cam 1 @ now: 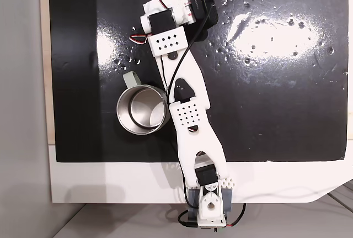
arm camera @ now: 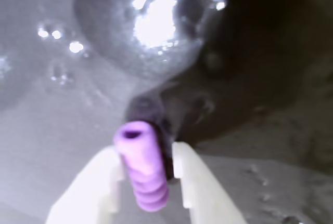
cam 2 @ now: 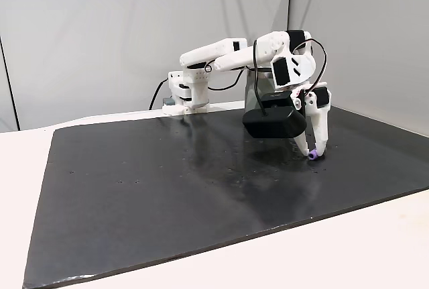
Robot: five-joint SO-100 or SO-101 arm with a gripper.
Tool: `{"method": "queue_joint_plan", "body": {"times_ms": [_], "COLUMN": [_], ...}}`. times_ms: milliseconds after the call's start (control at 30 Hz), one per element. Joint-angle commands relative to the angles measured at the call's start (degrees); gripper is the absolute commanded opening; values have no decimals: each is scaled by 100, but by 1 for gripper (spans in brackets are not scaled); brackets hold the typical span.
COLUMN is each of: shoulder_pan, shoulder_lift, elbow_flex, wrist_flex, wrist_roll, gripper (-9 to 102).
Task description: Grasp a pengrip and put it in the cup.
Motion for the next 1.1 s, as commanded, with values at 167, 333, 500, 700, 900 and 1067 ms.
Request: {"method": "queue_joint_plan", "body": {"times_ms": [167,333,500,700,900,1067], "shoulder_pan": [-62,0,26,0,-18,-35], "shoulder_lift": [-35,53,650,1942,3410,4377], "elbow_flex": [-18,-88,-466,-466,-9,211], "wrist_flex": [-149,-62,229,738,1081,1521], "wrist_roll": [62,176,290,308,264,79], "gripper": [0,0,0,0,0,0]}}
